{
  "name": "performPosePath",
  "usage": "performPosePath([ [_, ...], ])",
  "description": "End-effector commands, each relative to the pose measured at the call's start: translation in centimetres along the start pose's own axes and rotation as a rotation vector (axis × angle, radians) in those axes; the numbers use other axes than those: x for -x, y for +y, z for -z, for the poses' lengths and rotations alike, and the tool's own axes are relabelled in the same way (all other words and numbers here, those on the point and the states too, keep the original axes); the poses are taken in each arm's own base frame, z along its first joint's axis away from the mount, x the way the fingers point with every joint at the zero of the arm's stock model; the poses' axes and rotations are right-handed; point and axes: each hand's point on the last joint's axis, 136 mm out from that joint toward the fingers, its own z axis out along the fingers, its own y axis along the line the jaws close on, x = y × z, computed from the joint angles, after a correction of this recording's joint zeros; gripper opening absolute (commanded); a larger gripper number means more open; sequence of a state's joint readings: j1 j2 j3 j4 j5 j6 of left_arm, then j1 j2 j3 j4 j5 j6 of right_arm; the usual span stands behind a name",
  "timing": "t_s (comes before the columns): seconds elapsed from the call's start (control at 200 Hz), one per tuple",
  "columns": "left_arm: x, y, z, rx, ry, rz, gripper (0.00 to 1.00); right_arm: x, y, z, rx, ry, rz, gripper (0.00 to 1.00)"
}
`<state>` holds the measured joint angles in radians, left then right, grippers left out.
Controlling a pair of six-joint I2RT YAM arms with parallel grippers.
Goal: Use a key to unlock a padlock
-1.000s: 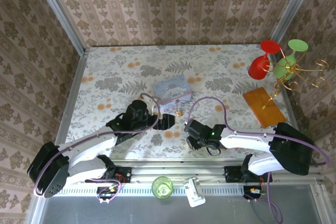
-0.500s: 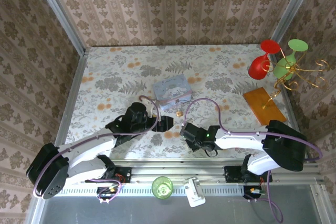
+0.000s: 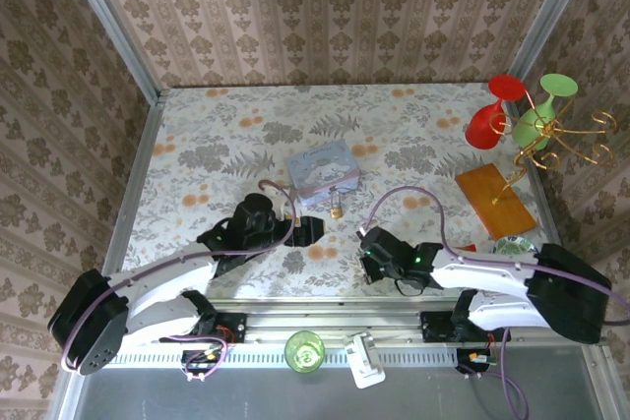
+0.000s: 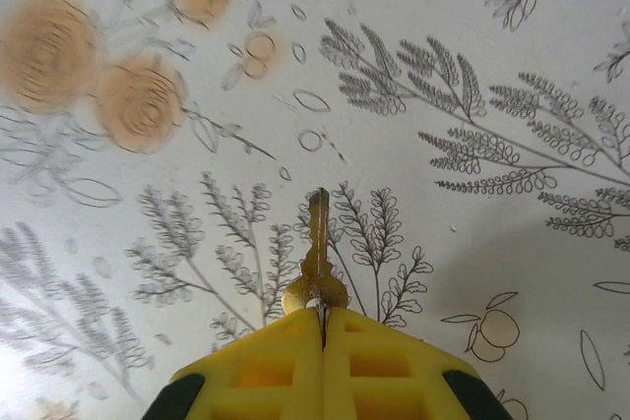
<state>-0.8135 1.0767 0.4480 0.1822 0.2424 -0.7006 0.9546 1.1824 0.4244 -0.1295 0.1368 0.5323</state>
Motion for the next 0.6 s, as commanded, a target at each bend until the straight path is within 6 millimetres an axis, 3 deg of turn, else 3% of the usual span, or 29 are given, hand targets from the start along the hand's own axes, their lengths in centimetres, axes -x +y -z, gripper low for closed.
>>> performPosePath([
  [0.0, 0.6, -1.3, -0.3, -0.074, -0.05, 0.063, 0.9, 1.8, 1.1, 1.5, 0.097, -0.077, -0.01, 0.0],
  [0.205, 1.5, -4.2, -1.1, -0.174, -0.071, 0.15, 0.8, 5.2, 2.7, 4.5, 0.182, -0.192, 0.049, 0.0],
  [0.36, 2.4, -7.4, -0.5, -0.236, -0.007, 0.114, 0.68, 7.7, 4.5, 6.1, 0.233, -0.237, 0.083, 0.0],
  [0.595, 2.4, -7.6, 0.0, -0.225, -0.002, 0.137, 0.51, 10.6, 6.1, 7.7, 0.254, -0.287, 0.112, 0.0],
])
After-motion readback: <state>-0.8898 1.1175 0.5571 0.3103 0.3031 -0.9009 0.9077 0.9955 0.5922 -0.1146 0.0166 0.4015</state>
